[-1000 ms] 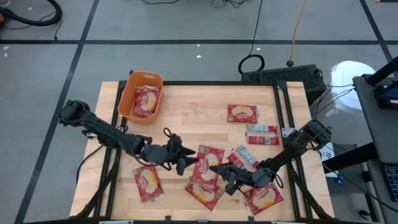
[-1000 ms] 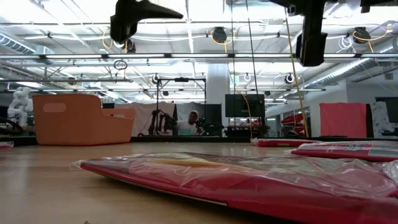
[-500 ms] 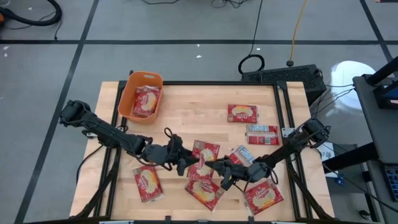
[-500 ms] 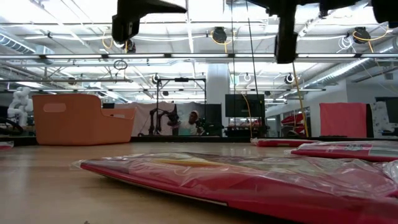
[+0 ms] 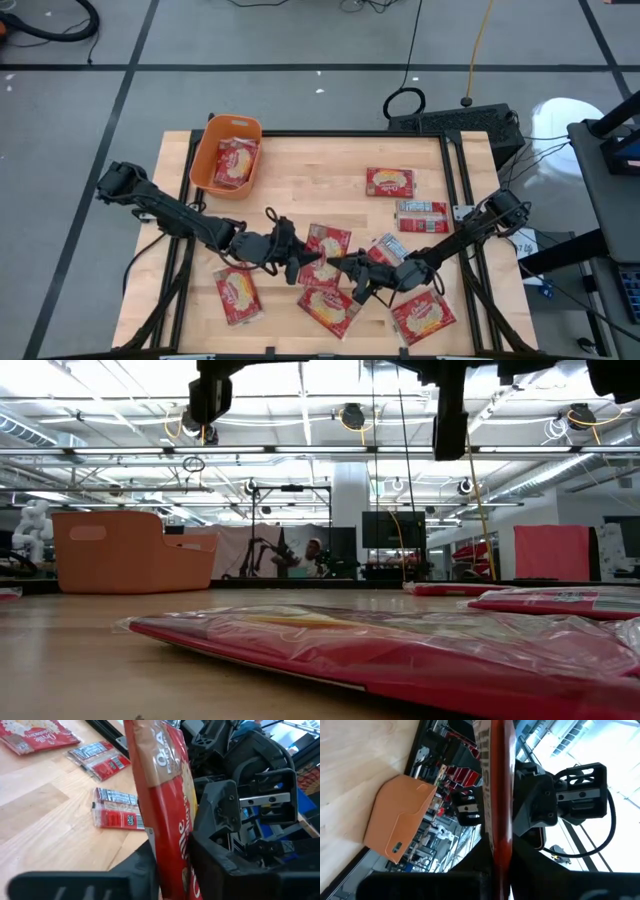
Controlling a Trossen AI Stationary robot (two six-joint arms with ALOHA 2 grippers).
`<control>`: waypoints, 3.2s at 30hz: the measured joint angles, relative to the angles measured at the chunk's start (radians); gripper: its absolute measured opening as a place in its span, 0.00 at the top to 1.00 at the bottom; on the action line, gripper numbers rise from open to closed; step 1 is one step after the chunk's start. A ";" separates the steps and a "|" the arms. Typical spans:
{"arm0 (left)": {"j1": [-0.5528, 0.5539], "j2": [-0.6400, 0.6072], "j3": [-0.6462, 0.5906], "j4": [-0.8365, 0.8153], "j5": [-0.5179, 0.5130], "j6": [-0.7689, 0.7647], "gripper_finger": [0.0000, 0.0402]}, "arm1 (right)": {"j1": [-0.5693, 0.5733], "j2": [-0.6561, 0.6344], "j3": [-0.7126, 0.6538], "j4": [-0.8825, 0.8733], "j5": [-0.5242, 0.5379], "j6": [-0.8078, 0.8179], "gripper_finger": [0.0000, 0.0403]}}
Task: Sort popcorn bags into baskets
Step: Put the red popcorn bag into the orange bin
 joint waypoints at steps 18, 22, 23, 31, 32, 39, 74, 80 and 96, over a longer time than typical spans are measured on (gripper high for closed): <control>-0.002 0.000 0.000 0.006 0.002 0.036 0.91 | -0.001 0.000 0.000 -0.028 -0.021 0.227 0.71; -0.002 0.000 0.000 0.007 0.002 0.036 0.95 | 0.000 0.000 0.000 -0.033 -0.019 0.341 0.60; -0.002 0.000 0.000 0.009 0.002 0.042 0.95 | 0.000 0.000 0.000 -0.037 -0.011 0.373 0.57; 0.005 -0.015 -0.001 0.018 -0.001 0.048 0.91 | 0.016 -0.002 0.000 -0.082 0.082 0.589 0.50; 0.007 -0.020 -0.001 0.011 0.002 0.048 0.91 | 0.021 -0.002 -0.001 -0.077 0.082 0.619 0.49; 0.023 -0.096 0.000 -0.105 0.018 0.033 0.95 | 0.071 -0.002 -0.002 0.012 0.092 0.754 0.48; 0.919 -0.578 0.000 -0.913 0.398 0.123 0.92 | 0.073 0.000 -0.002 -0.201 0.133 1.315 0.48; 1.140 -0.552 0.049 -1.018 0.525 0.240 0.93 | 0.073 0.000 -0.002 -0.201 0.132 1.337 0.48; 1.358 -0.308 0.185 -1.218 0.436 0.554 0.91 | 0.066 0.000 -0.002 -0.247 0.129 1.398 0.48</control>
